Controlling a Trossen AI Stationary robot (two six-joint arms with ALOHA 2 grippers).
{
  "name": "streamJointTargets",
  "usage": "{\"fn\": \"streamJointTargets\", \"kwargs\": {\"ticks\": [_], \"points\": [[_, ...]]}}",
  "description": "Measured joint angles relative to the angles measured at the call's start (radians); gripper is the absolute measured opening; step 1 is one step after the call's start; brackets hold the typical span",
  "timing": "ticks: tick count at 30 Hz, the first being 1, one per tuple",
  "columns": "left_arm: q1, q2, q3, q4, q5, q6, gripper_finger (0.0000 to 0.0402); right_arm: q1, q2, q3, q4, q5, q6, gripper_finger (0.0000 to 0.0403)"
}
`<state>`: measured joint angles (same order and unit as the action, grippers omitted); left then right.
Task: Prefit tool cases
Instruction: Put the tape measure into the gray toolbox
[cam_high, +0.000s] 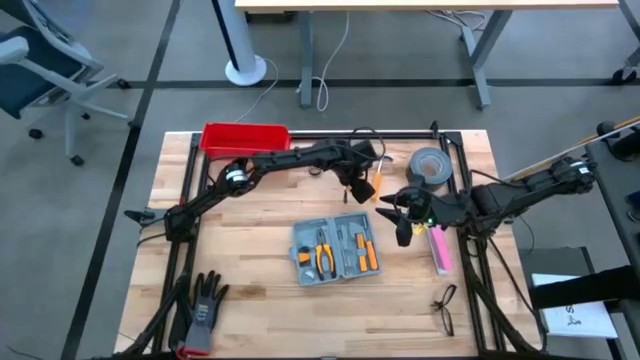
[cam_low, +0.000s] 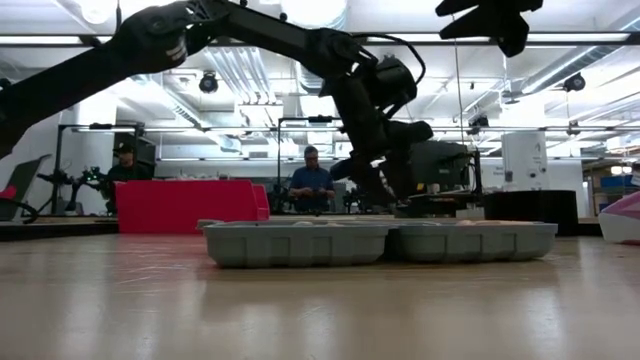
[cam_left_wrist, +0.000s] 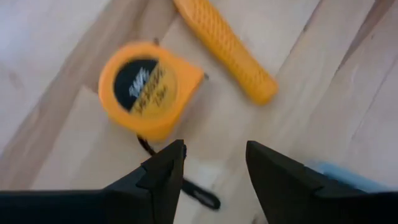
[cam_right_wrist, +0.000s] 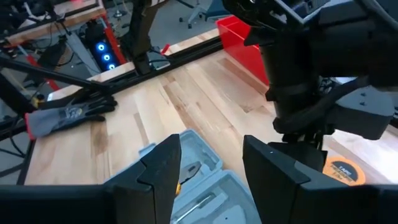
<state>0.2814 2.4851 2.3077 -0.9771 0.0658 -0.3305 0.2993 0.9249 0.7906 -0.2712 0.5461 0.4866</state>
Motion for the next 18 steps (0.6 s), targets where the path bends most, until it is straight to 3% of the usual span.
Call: {"fn": "streamJointTargets", "kwargs": {"ticks": [18], "points": [[0.000,0.000,-0.113,-0.054,-0.049,-0.133,0.0169,0.085,0.002,0.000,0.001,0.005,0.010,0.0145]]}}
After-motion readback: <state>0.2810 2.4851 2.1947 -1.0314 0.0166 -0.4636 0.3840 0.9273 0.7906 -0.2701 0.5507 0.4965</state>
